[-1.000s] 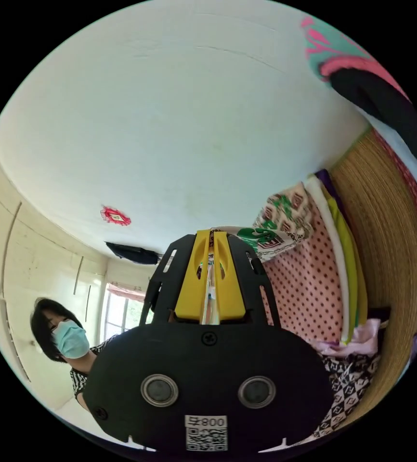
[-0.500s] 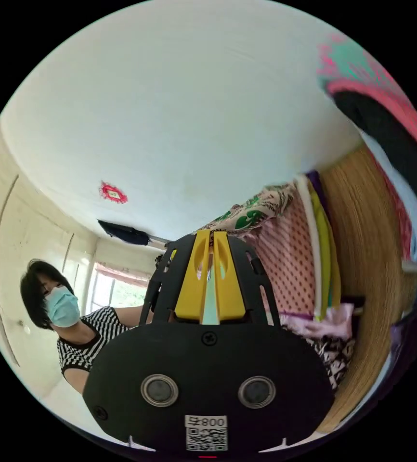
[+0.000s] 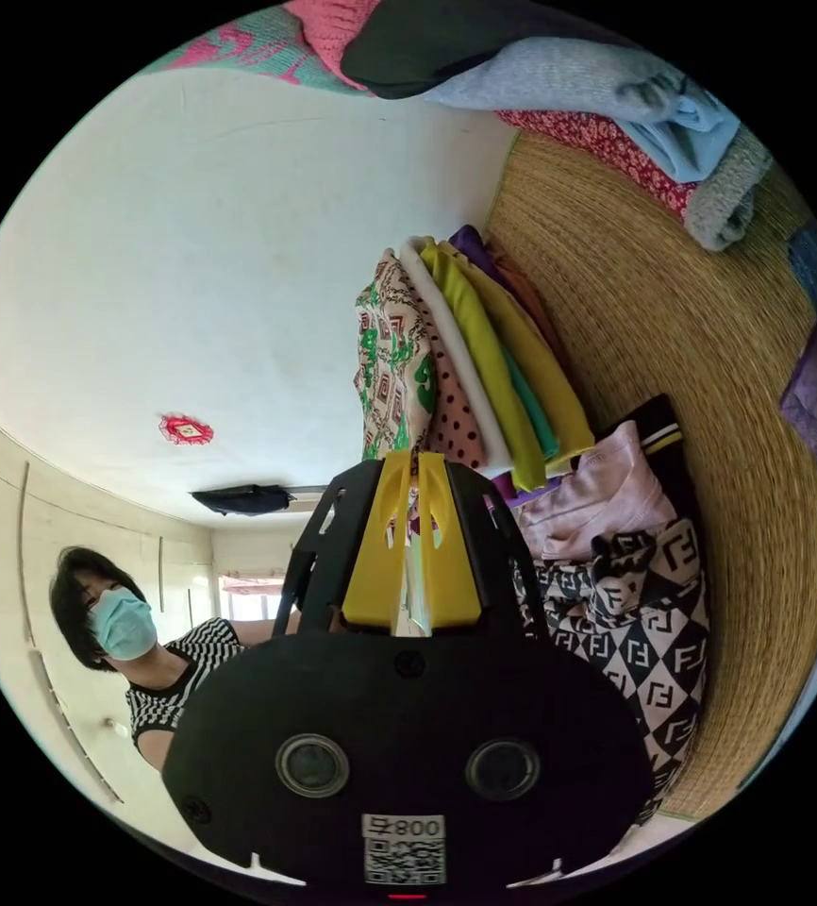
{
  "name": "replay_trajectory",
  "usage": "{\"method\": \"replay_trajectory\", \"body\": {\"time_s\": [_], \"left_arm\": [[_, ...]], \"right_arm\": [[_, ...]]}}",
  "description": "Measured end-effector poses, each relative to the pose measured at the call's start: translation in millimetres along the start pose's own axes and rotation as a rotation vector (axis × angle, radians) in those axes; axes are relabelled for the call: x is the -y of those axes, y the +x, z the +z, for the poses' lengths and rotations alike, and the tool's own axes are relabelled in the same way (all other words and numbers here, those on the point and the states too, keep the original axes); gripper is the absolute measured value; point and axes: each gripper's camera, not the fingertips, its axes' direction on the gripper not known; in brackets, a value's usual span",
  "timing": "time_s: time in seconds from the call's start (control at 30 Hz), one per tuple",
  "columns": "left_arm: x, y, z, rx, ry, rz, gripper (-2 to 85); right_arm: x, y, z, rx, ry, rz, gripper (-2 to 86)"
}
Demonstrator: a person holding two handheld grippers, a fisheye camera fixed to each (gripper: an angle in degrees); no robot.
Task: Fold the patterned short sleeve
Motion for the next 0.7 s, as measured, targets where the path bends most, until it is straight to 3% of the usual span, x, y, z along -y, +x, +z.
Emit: {"method": "replay_trajectory", "body": {"time_s": [0.33, 0.53, 0.7], "left_arm": [[-42, 35, -3, 0.036, 0.038, 0.104, 1.3], [-40, 27, 31, 0.162, -0.040, 0.087, 0.4], [-59, 19, 36, 0.110, -0.004, 0.045, 0.2]], "right_arm": [[-53, -41, -12, -0.119, 0.188, -0.101, 0.1], [-61, -71, 75, -0.255, 0.076, -0.176, 0.1], [-76, -69, 121, -0.288, 0.092, -0.160, 0.0]]}}
